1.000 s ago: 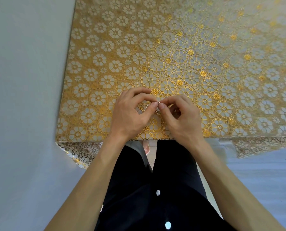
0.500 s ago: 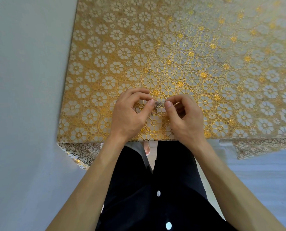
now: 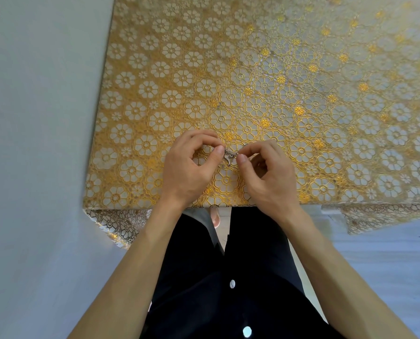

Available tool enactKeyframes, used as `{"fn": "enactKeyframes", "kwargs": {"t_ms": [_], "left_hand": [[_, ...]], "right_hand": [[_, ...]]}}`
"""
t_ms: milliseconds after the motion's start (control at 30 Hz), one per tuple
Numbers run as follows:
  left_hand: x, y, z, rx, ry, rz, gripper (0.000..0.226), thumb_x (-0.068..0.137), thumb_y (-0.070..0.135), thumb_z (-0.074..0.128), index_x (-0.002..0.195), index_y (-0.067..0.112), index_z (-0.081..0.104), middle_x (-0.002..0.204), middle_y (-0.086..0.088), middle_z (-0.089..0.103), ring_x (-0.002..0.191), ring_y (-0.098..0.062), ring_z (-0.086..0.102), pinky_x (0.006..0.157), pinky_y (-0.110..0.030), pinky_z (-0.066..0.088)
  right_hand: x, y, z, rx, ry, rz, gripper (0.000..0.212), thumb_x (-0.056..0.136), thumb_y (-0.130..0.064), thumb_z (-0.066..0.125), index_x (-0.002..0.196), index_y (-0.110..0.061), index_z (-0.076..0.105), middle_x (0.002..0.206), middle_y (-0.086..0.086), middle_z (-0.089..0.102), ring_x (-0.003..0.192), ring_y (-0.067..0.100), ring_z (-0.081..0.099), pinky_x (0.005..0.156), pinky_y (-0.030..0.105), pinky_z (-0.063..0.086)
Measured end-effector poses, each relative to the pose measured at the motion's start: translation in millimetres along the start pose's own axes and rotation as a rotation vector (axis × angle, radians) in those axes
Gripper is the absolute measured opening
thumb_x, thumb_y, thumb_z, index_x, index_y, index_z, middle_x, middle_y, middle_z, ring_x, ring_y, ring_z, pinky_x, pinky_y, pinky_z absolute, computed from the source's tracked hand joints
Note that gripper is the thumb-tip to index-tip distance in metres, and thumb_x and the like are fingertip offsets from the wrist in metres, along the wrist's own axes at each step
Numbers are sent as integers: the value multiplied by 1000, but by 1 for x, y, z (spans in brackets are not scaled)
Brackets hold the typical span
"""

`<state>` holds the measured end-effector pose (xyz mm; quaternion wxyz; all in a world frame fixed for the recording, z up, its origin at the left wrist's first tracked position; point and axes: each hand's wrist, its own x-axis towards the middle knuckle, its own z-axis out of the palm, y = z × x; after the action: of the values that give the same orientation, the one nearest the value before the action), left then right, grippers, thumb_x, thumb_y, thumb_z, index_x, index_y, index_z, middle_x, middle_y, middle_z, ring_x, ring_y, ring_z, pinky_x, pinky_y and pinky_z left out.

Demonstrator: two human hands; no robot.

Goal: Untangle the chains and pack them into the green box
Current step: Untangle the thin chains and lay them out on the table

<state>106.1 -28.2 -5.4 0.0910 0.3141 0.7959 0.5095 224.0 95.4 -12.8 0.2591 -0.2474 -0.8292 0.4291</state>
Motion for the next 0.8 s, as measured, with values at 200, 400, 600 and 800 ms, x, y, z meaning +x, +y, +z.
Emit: {"fn": "enactKeyframes", "kwargs": {"t_ms": [200,400,600,800], "left_hand": [[1,-2,0,-49,19,-24,8,92,23,70,93,18,75,105,5,72,109,-13,65,95,-45,51],[2,-1,-1,30,-58,-23,9,91,37,72,91,28,75,110,15,69,112,-6,60,98,-42,48],[3,-2,2,107,-94,17,16,89,50,67,89,36,72,107,21,68,111,-4,59,99,-45,44],[3,-1,3,77,-60,11,14,94,41,66,91,29,71,102,18,70,104,-7,63,94,-48,48]], "right_hand": [[-1,-1,-1,-6,-24,-6,7,85,-12,73,87,-16,67,91,-8,62,67,14,59,65,21,46],[0,-2,0,33,-8,2,9,89,-25,75,94,-18,72,96,-7,65,64,14,60,63,15,42],[0,3,4,-35,-8,-2,10,93,-27,69,92,-18,72,94,-8,65,67,9,58,65,28,49],[0,3,4,-28,7,25,9,96,-25,63,92,-17,67,94,-8,62,71,5,57,67,24,47]]}}
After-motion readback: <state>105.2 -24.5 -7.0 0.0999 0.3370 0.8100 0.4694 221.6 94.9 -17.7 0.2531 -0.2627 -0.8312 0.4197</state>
